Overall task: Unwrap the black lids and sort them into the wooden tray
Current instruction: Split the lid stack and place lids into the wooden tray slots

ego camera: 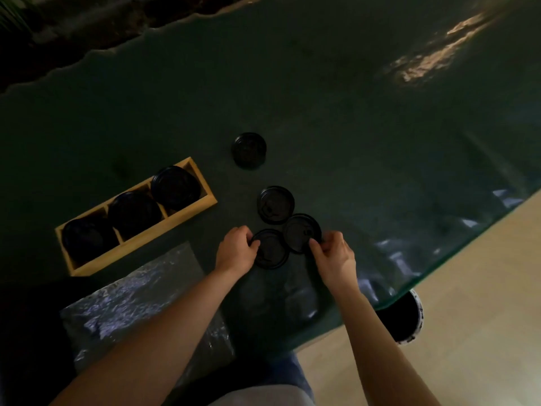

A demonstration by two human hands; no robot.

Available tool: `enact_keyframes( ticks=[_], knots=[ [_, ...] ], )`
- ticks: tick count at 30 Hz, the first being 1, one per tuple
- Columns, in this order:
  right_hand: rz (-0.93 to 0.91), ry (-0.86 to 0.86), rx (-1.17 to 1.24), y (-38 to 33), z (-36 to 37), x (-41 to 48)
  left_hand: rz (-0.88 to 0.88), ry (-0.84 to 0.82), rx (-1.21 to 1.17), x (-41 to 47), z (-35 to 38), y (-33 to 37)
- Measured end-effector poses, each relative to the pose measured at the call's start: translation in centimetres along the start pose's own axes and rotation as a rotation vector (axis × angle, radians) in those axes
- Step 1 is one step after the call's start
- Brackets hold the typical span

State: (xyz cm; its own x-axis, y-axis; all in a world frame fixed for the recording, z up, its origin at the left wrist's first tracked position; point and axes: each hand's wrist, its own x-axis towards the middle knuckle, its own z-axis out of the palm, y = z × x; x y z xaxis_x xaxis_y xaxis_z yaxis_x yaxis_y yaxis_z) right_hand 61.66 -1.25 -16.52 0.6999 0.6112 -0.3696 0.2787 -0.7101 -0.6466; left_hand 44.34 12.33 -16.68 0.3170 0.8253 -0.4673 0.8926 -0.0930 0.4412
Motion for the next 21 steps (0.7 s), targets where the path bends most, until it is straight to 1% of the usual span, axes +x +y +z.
enact_keyframes(
  ticks=[3, 7, 10, 12, 15, 17, 21],
  knots=[
    [-0.016, -0.028, -0.036, -0.2, 0.4, 0.8, -0.022, -0.016, -0.052, -0.1, -0.4, -0.5],
    [-0.040, -0.022, -0.086, -0.2, 0.5, 1.3, -0.055, -0.012, -0.140, -0.4, -1.2, -1.6],
    [-0.048, -0.020, -0.118, -0.1, 0.4, 1.6, -0.083, -0.019, -0.300, -0.7, -1.9, -2.3],
    [-0.023, -0.053, -0.090, -0.3, 0.3, 1.7, -0.077, -0.033, -0.382, -1.0, -2.2, -2.5],
    [0.026, -0.122, 0.071, -1.4, 0.6, 1.0, -0.087, -0.056, -0.480, -1.4, -2.6, -2.4],
    [-0.018, -0.138, 0.096, -2.2, 1.5, 0.3, -0.090, -0.070, -0.543, -1.6, -2.8, -2.3],
    [-0.151, -0.192, 0.059, -4.1, 3.4, -0.9, -0.107, -0.116, -0.686, -2.3, -3.4, -2.0]
  ],
)
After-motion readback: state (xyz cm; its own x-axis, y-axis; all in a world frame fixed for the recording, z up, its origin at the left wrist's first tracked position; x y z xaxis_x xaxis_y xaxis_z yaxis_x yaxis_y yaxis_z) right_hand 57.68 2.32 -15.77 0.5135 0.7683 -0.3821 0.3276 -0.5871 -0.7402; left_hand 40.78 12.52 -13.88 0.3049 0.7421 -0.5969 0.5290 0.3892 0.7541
